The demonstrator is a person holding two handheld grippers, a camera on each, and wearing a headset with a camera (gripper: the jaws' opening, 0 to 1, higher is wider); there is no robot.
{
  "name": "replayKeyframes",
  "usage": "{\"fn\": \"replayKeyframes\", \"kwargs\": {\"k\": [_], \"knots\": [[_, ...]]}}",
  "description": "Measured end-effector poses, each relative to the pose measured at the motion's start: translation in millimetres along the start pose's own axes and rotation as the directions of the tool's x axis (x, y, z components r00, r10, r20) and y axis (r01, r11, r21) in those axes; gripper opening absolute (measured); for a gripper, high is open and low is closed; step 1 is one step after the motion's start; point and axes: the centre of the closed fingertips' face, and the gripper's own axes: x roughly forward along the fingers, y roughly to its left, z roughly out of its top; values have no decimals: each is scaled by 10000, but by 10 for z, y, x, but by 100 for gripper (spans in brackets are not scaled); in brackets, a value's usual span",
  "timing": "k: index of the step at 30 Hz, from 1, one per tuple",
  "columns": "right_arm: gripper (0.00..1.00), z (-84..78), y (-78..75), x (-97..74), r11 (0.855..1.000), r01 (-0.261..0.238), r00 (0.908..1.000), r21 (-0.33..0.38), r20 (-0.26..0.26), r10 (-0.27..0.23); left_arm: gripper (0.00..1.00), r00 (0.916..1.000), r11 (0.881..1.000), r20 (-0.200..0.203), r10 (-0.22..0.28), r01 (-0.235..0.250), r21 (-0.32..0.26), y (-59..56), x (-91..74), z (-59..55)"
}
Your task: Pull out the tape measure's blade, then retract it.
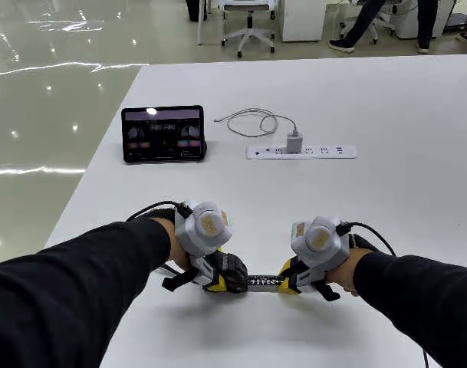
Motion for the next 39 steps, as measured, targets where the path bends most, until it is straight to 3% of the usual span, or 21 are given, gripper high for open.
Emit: {"fn": "replayKeyframes", "kwargs": {"k": [11,39], "knots": [[8,-37,-6,-50,10000,44,9999,-15,-96,-44,32,10000,10000,10,16,-16,-64,-1,-3,-3],[8,-356,-61,-233,9991,386,9966,153,-732,-373,32,10000,9999,46,-12,13,-109,2,9,3]]}}
